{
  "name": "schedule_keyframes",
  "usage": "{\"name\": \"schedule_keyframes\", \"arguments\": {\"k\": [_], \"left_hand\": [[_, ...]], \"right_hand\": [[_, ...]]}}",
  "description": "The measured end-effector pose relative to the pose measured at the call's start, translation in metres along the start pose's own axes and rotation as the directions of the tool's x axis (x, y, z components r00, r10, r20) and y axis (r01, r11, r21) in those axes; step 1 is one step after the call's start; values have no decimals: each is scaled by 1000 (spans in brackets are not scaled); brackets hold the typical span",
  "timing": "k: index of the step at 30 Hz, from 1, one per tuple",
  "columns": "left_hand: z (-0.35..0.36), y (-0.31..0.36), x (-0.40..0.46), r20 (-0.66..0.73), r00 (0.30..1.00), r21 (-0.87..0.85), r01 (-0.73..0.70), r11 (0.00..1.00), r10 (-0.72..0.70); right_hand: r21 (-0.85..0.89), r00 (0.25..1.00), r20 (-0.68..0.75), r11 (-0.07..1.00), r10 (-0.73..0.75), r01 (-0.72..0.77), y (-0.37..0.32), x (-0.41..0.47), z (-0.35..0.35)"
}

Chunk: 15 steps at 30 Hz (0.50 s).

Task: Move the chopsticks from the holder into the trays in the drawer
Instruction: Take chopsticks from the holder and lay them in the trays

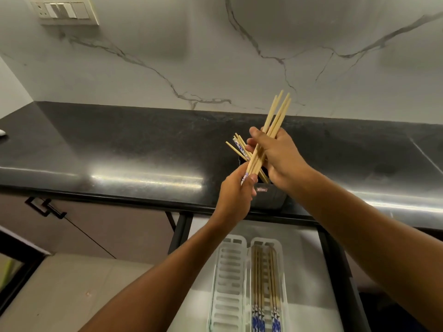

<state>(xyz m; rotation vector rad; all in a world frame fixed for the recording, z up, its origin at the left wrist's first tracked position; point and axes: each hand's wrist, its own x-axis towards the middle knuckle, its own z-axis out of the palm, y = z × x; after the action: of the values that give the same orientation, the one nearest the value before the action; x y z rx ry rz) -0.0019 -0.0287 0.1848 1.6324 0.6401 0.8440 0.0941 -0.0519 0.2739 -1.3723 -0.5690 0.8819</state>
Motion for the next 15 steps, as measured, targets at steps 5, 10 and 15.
{"name": "schedule_keyframes", "arguments": {"k": [5,10,15], "left_hand": [[8,-20,-15,2,1000,97,17,995,-18],[-2,-34,-27,101,992,55,70,996,-75],[-39,-50,-30,398,880,168,208,964,-259]], "right_hand": [[-88,991,-98,993,-86,78,29,-8,11],[-194,982,38,963,-185,189,59,-15,11],[-263,968,217,947,-128,184,82,-22,-1]]}}
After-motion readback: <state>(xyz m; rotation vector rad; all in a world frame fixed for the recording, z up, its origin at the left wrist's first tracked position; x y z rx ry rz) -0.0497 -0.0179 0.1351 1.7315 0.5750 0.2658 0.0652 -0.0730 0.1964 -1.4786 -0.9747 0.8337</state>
